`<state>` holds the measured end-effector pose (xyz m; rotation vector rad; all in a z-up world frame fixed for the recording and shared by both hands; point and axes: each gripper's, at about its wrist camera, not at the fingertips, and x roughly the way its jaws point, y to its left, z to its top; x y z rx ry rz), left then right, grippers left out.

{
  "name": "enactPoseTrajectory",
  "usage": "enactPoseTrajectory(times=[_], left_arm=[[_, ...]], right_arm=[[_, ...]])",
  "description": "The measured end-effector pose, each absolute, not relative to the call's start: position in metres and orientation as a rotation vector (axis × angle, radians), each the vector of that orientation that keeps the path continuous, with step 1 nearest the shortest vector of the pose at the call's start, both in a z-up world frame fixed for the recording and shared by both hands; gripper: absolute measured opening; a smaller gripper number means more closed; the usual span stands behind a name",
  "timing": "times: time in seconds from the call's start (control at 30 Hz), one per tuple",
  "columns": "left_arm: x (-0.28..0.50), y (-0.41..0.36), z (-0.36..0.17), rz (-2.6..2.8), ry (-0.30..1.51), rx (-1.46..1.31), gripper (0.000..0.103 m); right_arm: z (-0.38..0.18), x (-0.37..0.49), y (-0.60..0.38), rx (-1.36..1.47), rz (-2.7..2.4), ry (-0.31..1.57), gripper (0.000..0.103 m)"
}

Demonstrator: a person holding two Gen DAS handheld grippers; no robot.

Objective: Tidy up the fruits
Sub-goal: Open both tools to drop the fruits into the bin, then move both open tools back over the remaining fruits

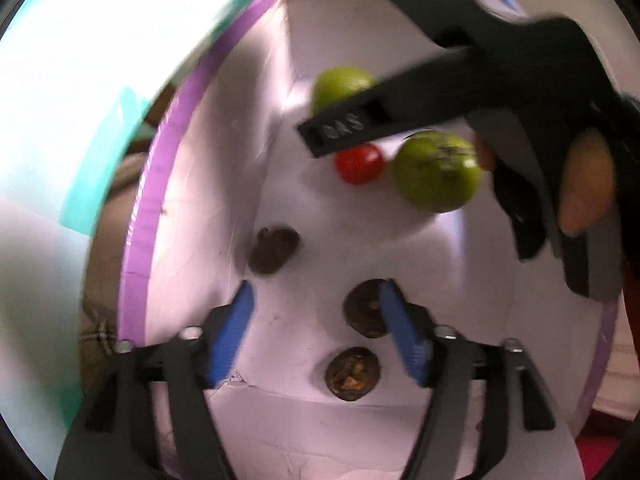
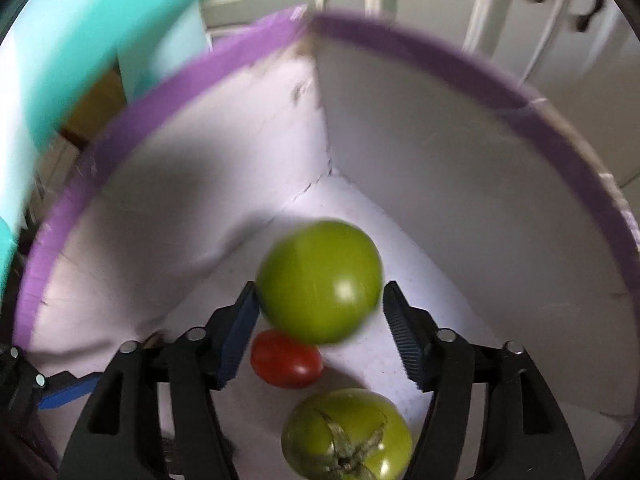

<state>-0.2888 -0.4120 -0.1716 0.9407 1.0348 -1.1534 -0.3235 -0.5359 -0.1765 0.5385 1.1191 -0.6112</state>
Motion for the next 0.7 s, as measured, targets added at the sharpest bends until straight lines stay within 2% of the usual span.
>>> enactPoseTrajectory(times=[0.17,0.27,0.37,0.4,0.47,0.57,0.7], left_arm=[[-0.32,-0.373,-0.107,-1.26,0.739,0.893,0.078],[-0.324,-0.33,-0.045,-1.254,0.511,0.75,0.083],[-0.282,-0.276,0.015,-1.123,0.399,0.552,0.09],[-0.263,-0.266,0.03,-1.069,0.383,0.504,0.095],[-0.212,-0.219,0.06,-0.873,0.36,0.367,0.101],[-0.147,-0.16,0.088,-0.605,0.4,0.224,0.101],[-0.063,-0.089,0.089,-0.308,0.481,0.041,0.101]], right_arm=[[-0.111,-0.356,-0.531,0.564,-0.638,0.961,0.07],[-0.055,-0.375,-0.514,0.52,-0.625,0.822,0.071],[0.004,-0.372,-0.495,0.42,-0.609,0.696,0.072],[0.019,-0.37,-0.486,0.391,-0.602,0.648,0.073],[0.052,-0.37,-0.463,0.353,-0.569,0.545,0.082],[0.085,-0.351,-0.428,0.339,-0.47,0.41,0.088],[0.103,-0.288,-0.381,0.321,-0.308,0.403,0.088]])
